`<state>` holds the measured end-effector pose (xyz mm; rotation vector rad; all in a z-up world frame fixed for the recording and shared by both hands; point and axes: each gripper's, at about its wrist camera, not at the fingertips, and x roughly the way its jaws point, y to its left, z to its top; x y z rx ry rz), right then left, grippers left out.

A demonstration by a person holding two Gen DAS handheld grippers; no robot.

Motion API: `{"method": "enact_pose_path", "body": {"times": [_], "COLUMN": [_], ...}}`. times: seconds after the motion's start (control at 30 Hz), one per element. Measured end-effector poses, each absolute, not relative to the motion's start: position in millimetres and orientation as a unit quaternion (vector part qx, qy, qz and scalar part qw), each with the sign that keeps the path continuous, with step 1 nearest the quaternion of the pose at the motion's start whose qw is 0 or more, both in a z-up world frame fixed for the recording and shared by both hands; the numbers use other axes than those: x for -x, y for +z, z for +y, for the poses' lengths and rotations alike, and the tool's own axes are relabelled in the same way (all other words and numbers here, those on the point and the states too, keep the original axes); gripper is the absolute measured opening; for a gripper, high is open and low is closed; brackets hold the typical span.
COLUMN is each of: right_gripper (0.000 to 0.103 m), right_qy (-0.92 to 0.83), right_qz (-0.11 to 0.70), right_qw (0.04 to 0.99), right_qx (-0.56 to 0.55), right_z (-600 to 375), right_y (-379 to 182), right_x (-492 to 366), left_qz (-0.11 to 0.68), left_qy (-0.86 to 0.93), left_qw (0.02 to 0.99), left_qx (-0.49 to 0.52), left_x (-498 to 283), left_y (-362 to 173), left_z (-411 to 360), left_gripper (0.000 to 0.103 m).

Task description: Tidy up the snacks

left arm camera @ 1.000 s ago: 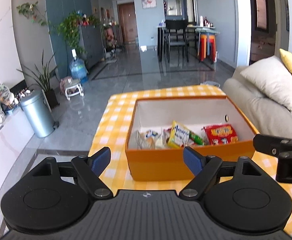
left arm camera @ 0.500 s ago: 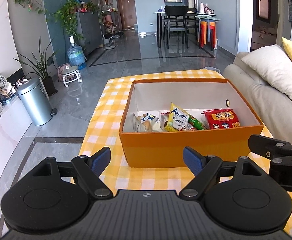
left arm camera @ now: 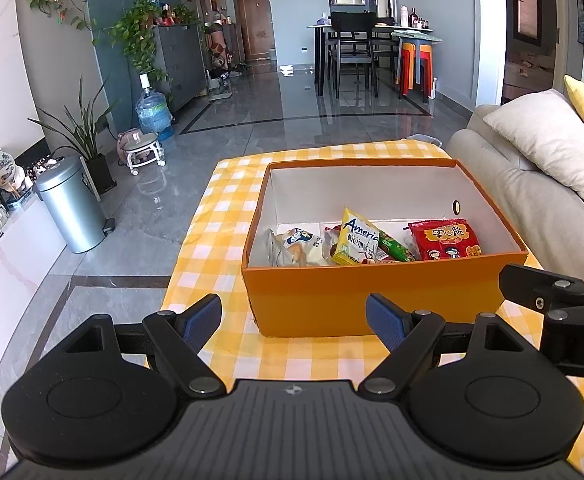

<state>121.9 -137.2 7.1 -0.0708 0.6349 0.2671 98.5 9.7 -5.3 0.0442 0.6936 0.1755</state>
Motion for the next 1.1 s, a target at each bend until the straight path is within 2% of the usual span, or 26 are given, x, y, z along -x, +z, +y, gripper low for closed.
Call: {"method": "enact_pose_path", "body": {"times": [1.1], "right_gripper": [0.099], "right_qy": [0.125], "right_qz": [0.319], "right_qw": [0.939], "right_qx": [0.04], "right_z": [-133.4], "right_y": [9.1], "right_x": [-121.5], "left_qz": [0.344], "left_qy": [0.089], "left_qw": [0.935], "left_qx": [-0.02], "left_x": [-96.6], "left_y": [-4.6], "left_z": [8.8], "left_gripper": [0.096]}}
